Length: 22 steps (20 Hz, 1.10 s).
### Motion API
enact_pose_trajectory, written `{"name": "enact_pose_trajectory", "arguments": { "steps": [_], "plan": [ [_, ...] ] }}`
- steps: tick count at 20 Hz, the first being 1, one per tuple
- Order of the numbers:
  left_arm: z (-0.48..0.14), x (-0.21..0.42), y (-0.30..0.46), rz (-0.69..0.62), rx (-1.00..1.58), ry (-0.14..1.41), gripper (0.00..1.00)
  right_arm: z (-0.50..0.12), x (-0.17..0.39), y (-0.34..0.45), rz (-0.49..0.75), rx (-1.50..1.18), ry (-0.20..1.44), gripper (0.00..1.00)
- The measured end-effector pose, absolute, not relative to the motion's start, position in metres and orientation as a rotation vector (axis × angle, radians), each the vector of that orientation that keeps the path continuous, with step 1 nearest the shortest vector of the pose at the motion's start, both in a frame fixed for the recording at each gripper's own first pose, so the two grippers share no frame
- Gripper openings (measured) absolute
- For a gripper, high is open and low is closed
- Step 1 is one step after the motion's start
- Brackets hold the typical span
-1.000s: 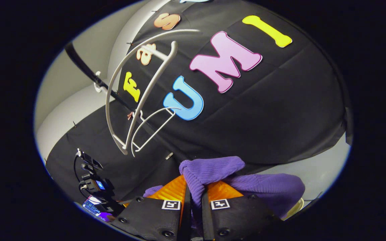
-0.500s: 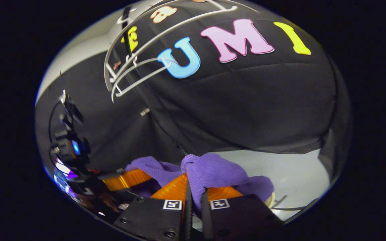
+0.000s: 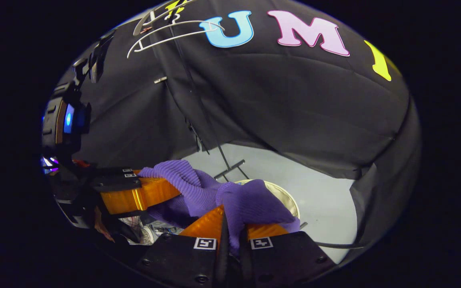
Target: Grasp the clothes on the hanger with both hands and then place them into the laundry hamper below.
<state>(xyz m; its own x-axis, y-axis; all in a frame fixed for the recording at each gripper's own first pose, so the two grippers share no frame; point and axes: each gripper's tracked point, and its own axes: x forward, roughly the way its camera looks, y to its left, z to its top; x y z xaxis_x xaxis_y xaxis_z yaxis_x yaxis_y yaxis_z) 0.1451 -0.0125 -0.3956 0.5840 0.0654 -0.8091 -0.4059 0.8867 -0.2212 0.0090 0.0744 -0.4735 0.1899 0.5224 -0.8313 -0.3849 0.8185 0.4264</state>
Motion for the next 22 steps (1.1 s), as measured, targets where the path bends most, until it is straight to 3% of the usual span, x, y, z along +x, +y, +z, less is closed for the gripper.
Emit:
{"name": "enact_pose_trajectory", "arguments": {
  "steps": [11, 12, 13, 16, 18, 22],
  "plan": [
    [-0.436, 0.131, -0.013, 0.341, -0.425, 1.075, 0.07, -0.509, -0.003, 0.046, 0.542, 0.082, 1.37, 0.16],
    [-0.435, 0.127, -0.013, 0.352, -0.421, 1.088, 0.15, -0.507, -0.003, 0.043, 0.528, 0.087, 1.38, 0.16],
    [-0.443, 0.129, -0.014, 0.35, -0.432, 1.092, 0.11, -0.51, -0.003, 0.041, 0.519, 0.083, 1.381, 0.18],
    [-0.441, 0.129, -0.015, 0.345, -0.426, 1.089, 0.98, -0.513, 0.007, 0.033, 0.511, 0.044, 1.353, 0.63],
    [-0.441, 0.128, -0.014, 0.343, -0.404, 1.094, 0.95, -0.516, 0.007, 0.029, 0.509, 0.013, 1.348, 0.94],
    [-0.441, 0.125, -0.013, 0.342, -0.403, 1.092, 0.96, -0.516, 0.006, 0.028, 0.507, 0.018, 1.348, 0.92]
  ]
}}
